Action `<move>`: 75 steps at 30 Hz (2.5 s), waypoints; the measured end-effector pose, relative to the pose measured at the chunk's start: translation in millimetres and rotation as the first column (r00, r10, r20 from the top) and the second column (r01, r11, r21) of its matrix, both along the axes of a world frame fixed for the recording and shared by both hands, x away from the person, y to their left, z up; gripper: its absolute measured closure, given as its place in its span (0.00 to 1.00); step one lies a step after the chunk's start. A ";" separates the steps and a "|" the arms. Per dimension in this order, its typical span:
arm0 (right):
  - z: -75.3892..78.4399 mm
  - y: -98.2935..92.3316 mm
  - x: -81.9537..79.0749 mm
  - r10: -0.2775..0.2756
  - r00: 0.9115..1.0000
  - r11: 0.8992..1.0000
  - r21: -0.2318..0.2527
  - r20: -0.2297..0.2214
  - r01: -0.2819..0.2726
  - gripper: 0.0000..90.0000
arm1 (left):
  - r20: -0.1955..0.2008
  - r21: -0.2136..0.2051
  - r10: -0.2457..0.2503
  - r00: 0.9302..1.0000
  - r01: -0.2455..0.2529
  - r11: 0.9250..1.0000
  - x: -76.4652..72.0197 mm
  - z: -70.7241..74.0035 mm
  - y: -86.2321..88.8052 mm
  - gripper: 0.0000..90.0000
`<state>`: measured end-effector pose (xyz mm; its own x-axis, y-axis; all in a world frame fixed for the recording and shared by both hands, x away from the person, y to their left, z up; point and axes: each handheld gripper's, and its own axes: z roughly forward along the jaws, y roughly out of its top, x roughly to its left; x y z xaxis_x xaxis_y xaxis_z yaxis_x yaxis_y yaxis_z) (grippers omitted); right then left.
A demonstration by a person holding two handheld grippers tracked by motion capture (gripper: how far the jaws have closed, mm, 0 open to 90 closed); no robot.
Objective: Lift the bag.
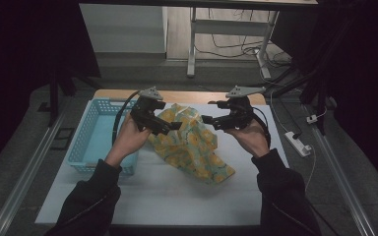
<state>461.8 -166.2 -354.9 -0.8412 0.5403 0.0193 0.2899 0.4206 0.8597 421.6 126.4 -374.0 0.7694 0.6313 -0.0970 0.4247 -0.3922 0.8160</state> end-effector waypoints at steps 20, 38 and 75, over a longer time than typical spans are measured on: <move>-44.4 -10.6 -17.1 -0.014 0.999 1.000 0.012 -0.039 0.015 0.02 | -0.046 -0.056 0.006 0.999 -0.009 0.998 -29.2 -53.7 29.7 0.00; -51.5 -20.8 -38.6 -0.008 1.000 1.000 -0.002 -0.016 0.008 0.01 | -0.056 -0.088 0.032 0.998 -0.037 0.995 -61.3 -67.7 40.9 0.00; -84.9 -91.0 -115.9 -0.100 0.995 0.995 -0.012 -0.007 0.100 0.00 | -0.108 -0.096 0.189 0.976 -0.199 0.975 -163.3 -100.5 104.5 0.00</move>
